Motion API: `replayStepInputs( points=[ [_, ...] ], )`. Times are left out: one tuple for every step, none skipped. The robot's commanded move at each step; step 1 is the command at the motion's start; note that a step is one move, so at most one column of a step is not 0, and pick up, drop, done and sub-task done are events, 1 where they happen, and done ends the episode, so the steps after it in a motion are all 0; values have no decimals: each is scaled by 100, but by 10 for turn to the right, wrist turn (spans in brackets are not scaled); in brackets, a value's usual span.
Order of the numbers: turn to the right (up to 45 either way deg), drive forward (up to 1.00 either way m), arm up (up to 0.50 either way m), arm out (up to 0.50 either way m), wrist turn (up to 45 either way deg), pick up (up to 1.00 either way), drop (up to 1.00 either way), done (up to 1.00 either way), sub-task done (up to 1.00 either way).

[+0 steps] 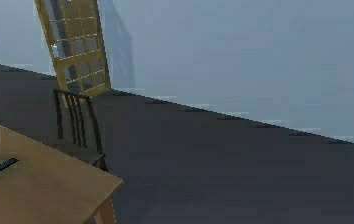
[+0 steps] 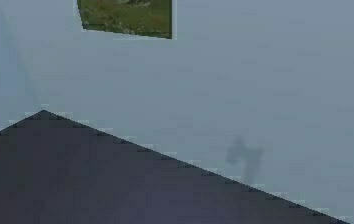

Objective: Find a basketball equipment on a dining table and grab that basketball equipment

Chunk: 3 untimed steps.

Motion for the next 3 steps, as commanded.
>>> replayStepInputs(
  points=[
    [0, 65, 0, 0, 0, 0, 0, 0, 0],
    [-90, 0, 0, 0, 0, 0, 0, 0, 0],
    [0, 20, 0, 0, 0, 0, 0, 0, 0]
  ],
)
